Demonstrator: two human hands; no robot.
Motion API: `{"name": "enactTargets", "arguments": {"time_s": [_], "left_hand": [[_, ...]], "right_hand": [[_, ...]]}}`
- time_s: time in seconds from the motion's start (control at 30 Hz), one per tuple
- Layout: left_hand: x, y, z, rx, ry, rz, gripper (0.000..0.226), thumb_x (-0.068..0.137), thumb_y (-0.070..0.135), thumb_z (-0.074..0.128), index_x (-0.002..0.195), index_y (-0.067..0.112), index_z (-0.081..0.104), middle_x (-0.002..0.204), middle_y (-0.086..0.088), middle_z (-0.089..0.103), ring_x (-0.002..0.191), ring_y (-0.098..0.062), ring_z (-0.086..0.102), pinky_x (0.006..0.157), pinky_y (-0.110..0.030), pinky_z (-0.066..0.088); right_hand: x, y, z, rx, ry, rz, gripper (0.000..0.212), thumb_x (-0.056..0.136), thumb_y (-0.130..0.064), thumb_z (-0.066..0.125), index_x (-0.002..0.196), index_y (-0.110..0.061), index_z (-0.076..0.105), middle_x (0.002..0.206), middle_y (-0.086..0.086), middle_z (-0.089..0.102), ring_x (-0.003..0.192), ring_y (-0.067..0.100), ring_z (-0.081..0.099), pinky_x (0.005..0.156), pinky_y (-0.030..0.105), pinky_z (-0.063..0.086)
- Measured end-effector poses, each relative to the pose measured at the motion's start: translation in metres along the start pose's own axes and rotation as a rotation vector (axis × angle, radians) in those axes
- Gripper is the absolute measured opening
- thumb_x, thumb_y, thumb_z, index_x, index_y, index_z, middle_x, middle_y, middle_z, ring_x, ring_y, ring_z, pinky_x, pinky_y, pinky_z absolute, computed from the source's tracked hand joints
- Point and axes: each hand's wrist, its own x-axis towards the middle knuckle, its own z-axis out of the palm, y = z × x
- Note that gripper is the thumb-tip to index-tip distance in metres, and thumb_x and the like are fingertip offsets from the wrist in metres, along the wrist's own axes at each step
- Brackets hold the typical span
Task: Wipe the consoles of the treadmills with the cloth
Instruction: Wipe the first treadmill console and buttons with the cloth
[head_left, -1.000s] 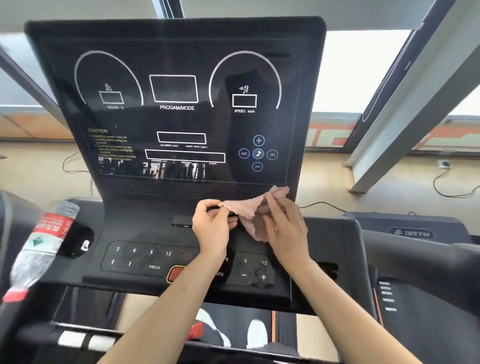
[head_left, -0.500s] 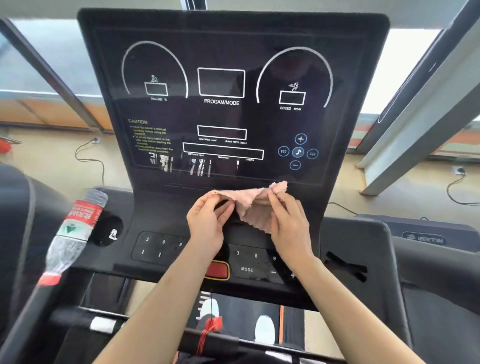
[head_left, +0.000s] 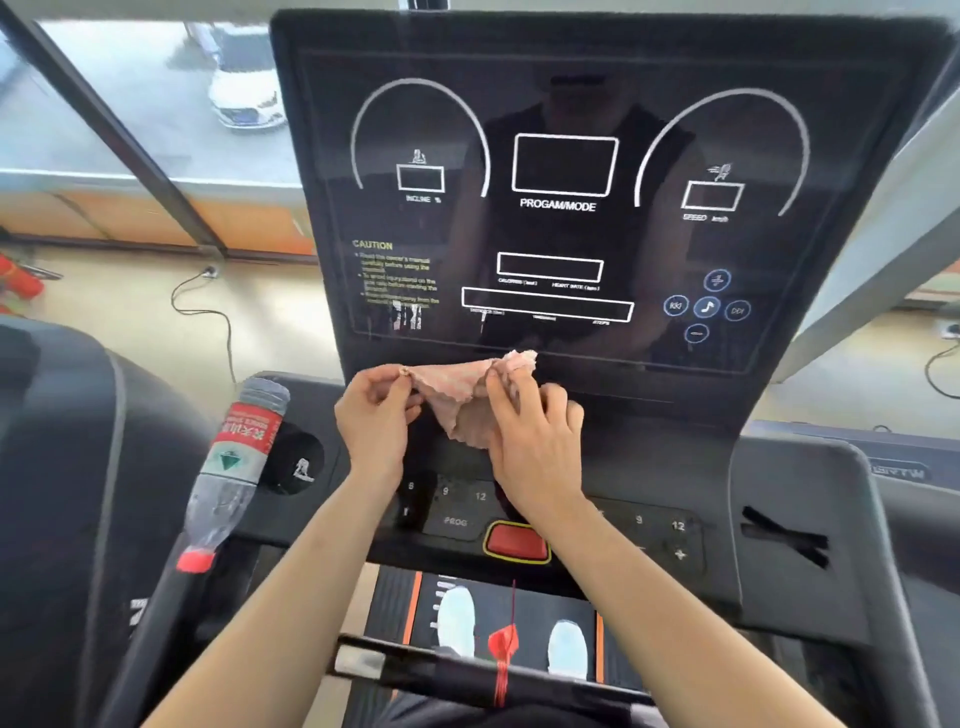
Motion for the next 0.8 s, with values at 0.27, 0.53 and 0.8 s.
{"name": "enactTargets", "arguments": {"time_s": [0.27,0.53,0.8], "left_hand": [[0.047,-0.009,-0.053,0.288,0.003,0.179,0.036,0.092,0.018,0.073,0.123,0.028,0.056,0.093,-0.005,0.074,0.089,-0.023,0.073,0.086,-0.037,0.059],[0.071,-0.017,-0.094,0.553,-0.025,0.187,0.015,0.094,0.023,0.071,0.108,0.017,0.068,0.098,-0.005,0.075,0.091,-0.021,0.071,0.073,-0.026,0.051],[0.036,-0.046,-0.133,0.653,-0.144,0.211,0.021,0.096,0.012,0.067,0.116,0.016,0.072,0.101,0.004,0.073,0.092,-0.014,0.069,0.089,-0.029,0.054]], "right_hand": [[0.019,-0.041,0.014,-0.076,-0.077,-0.136,0.083,0.081,-0.025,0.075,0.155,-0.017,0.038,0.15,0.004,0.04,0.116,0.032,0.044,0.088,0.047,0.038],[0.037,-0.068,0.027,-0.182,-0.204,-0.335,0.083,0.08,-0.024,0.068,0.156,-0.014,0.034,0.16,0.004,0.033,0.13,0.034,0.037,0.098,0.051,0.036],[0.005,-0.073,0.02,-0.01,-0.219,-0.358,0.069,0.083,-0.017,0.061,0.15,-0.014,0.044,0.162,0.004,0.036,0.145,0.03,0.035,0.101,0.046,0.041]]}}
